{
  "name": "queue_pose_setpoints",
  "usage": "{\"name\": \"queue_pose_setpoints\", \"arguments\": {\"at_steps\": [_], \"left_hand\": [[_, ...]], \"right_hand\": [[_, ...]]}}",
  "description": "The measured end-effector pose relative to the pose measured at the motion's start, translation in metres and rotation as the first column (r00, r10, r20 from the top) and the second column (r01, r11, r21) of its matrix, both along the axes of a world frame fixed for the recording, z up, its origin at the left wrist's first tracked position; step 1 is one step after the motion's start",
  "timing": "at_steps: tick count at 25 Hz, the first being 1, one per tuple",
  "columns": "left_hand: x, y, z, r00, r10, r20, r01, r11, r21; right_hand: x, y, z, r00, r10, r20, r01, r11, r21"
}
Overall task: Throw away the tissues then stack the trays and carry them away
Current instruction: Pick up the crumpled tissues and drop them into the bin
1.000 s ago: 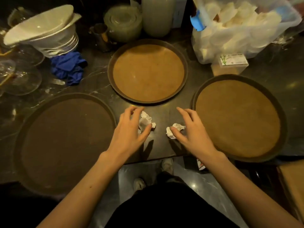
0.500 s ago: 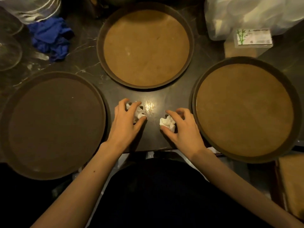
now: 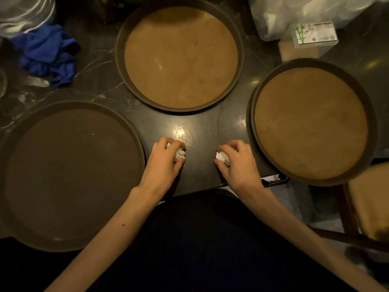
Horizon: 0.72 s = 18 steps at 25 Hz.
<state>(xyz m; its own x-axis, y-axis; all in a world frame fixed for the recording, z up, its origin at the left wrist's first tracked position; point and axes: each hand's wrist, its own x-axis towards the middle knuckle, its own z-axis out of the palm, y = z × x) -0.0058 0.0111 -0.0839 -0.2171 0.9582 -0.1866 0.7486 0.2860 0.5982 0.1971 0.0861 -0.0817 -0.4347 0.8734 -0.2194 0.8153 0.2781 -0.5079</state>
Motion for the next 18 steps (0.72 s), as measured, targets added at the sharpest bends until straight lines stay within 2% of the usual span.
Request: {"name": "queue_pose_setpoints", "arguments": {"at_steps": [6,10,13,18], "left_hand": [[-0.017,-0.003,0.005,0.996,-0.021,0.090,0.018,0.999,0.034],[-0.023,-0.003,0.016,0.963,0.017,0.269,-0.048,0.993,0.108],[-0.018,-0.002,0.024,0.915,0.004,0.403,-0.054,0.992,0.112],[0.002,-0.002,0.045,0.885,-0.057,0.462,-0.004,0.992,0.130]], "right_hand": [[-0.007,-0.013,0.009,0.995,-0.029,-0.093,0.041,0.991,0.131],[-0.009,-0.027,0.024,0.978,-0.117,-0.174,0.155,0.964,0.218],[-0.006,-0.040,0.039,0.963,-0.214,-0.164,0.250,0.938,0.241],[0.009,-0.062,0.056,0.880,-0.371,-0.296,0.442,0.869,0.222]]}}
